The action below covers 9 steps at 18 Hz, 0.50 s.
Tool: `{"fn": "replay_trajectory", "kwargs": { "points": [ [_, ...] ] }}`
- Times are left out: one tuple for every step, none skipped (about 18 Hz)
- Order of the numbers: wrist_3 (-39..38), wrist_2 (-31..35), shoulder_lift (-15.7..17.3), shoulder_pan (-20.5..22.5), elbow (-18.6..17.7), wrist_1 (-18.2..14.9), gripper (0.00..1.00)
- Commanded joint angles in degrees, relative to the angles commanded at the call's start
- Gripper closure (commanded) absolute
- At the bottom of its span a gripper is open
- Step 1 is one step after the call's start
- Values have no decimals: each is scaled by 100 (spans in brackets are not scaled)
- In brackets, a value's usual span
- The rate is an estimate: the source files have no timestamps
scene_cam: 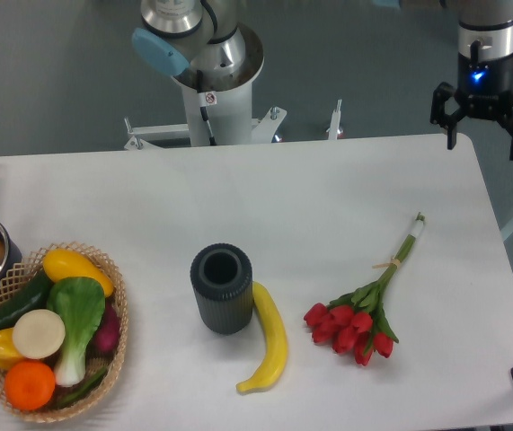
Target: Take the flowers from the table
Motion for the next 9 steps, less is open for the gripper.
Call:
{"fn": "replay_trajectory", "kwargs": {
  "points": [
    [0,0,0,-9,0,17,0],
    [-9,0,0,-9,9,18,0],
    [-61,0,0,-35,9,18,0],
    [-140,17,0,-53,9,26,0],
    [-254,26,-9,-70,0,26,0],
    [-447,26,-9,-79,-17,26,0],
    [-718,0,-17,-97,-61,53,0],
    [-1043,-52,-61,-166,-70,131,0],
    [-1333,-157,-105,-263,-105,280,0]
  ]
}}
